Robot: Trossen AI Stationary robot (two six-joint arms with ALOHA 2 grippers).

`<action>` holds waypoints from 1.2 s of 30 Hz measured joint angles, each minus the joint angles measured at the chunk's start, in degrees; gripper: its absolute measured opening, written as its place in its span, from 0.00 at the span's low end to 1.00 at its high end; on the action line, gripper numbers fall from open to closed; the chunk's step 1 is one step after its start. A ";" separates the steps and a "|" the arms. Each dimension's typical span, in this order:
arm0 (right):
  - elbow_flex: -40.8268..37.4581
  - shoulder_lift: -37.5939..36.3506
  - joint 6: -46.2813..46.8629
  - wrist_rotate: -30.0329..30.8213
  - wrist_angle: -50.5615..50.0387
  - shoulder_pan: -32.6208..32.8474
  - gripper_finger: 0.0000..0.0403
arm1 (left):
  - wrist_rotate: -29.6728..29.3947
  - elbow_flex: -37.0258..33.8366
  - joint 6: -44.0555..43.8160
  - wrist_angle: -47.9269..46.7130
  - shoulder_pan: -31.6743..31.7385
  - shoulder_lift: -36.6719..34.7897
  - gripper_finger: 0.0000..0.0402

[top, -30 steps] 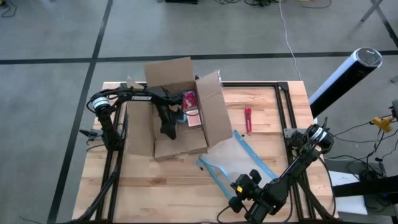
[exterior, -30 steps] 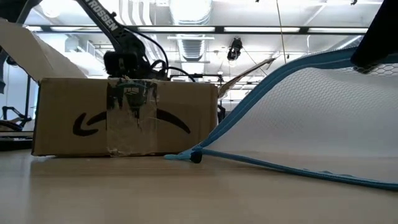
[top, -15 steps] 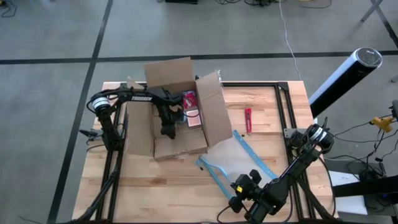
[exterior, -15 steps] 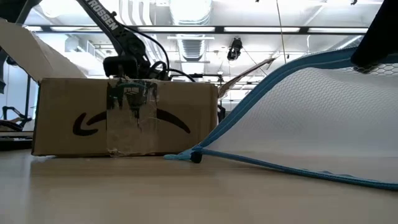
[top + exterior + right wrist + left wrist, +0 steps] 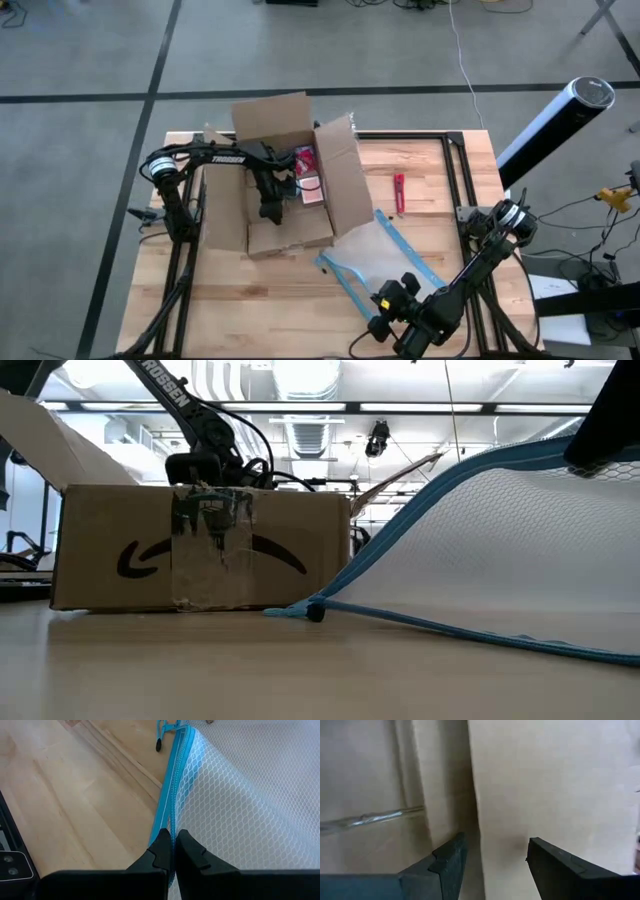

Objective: Unpack boxes
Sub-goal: Put the orange chocolate bar into the blue transparent zip bag

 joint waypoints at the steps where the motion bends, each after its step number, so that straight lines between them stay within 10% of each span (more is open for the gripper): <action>1: 0.00 0.00 0.01 0.00 0.00 0.00 0.00 | -0.11 0.00 -0.03 0.01 0.00 0.00 0.47; 36: 0.02 -0.01 0.01 -0.02 0.00 0.00 0.00 | 31.89 1.04 3.19 -2.33 -3.83 -0.23 0.45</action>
